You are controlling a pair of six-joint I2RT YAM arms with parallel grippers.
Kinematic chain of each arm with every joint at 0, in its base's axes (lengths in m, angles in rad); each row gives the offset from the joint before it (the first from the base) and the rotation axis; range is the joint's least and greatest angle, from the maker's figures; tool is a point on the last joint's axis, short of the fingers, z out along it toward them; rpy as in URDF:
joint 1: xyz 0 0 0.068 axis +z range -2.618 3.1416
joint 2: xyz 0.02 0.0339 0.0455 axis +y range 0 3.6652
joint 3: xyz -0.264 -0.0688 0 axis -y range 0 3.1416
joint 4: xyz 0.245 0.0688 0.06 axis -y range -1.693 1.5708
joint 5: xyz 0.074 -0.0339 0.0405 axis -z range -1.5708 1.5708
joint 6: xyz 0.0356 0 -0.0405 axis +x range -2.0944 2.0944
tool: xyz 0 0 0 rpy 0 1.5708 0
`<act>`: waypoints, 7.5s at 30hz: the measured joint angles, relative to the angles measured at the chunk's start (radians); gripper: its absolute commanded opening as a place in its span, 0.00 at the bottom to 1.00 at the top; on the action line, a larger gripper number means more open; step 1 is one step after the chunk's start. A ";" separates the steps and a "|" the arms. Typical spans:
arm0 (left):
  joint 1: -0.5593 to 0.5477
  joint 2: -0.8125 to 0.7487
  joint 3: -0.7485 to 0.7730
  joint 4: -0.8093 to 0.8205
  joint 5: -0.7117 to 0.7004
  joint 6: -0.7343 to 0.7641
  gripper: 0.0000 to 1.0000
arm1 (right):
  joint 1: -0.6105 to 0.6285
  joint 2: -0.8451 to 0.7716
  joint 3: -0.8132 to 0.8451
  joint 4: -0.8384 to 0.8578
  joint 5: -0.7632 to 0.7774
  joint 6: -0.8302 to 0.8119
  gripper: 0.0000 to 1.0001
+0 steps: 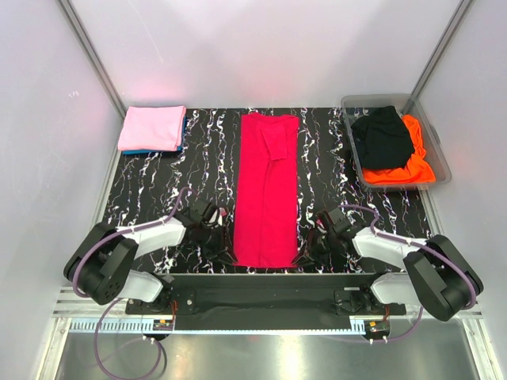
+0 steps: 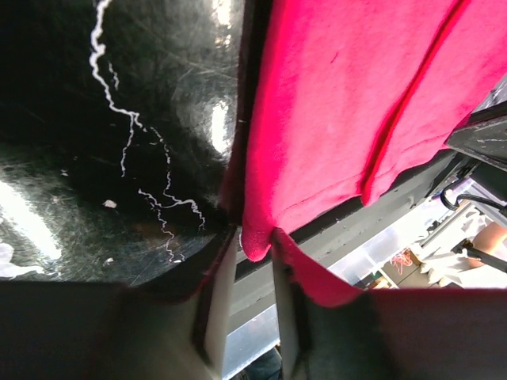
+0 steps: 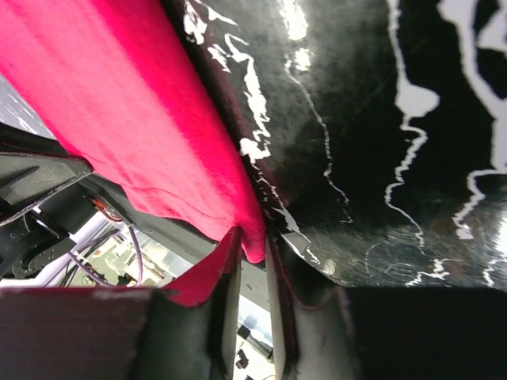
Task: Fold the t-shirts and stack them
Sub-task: Fold the tshirt
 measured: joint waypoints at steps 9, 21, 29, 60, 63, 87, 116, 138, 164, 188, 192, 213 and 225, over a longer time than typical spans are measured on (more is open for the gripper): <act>-0.002 -0.005 -0.023 0.020 0.010 -0.005 0.00 | 0.000 -0.025 -0.018 -0.011 0.018 0.006 0.00; -0.010 -0.098 -0.107 0.065 0.015 -0.054 0.00 | 0.000 -0.175 -0.038 -0.081 0.038 0.008 0.00; -0.055 -0.129 -0.111 0.044 -0.003 -0.102 0.00 | 0.003 -0.203 -0.047 -0.101 0.036 0.015 0.00; 0.293 0.612 0.983 -0.175 -0.003 0.028 0.00 | -0.333 0.704 1.105 -0.365 -0.034 -0.303 0.00; 0.307 0.657 1.044 -0.172 0.010 0.021 0.00 | -0.353 0.761 1.180 -0.396 -0.052 -0.312 0.00; 0.369 0.890 1.309 -0.231 0.025 0.023 0.62 | -0.453 1.117 1.594 -0.528 -0.150 -0.350 0.37; 0.219 0.612 0.831 -0.203 -0.032 0.203 0.39 | -0.223 0.821 1.088 -0.443 -0.066 -0.434 0.14; 0.076 0.080 0.198 -0.105 -0.024 0.119 0.48 | -0.179 0.312 0.371 -0.237 -0.100 -0.343 0.31; 0.185 0.479 0.681 -0.050 0.032 0.070 0.36 | -0.177 0.784 0.964 -0.204 -0.265 -0.289 0.18; 0.296 0.517 0.641 -0.074 0.098 0.161 0.50 | -0.360 0.802 0.908 -0.220 -0.299 -0.365 0.34; 0.296 0.376 0.625 -0.119 0.075 0.160 0.57 | -0.357 0.668 0.819 -0.243 -0.256 -0.406 0.41; 0.074 -0.405 -0.264 0.207 -0.167 -0.557 0.62 | -0.109 -0.042 0.043 -0.018 0.035 0.003 0.54; -0.017 -0.364 -0.284 0.233 -0.232 -0.788 0.49 | -0.020 -0.079 -0.041 0.126 0.167 0.241 0.50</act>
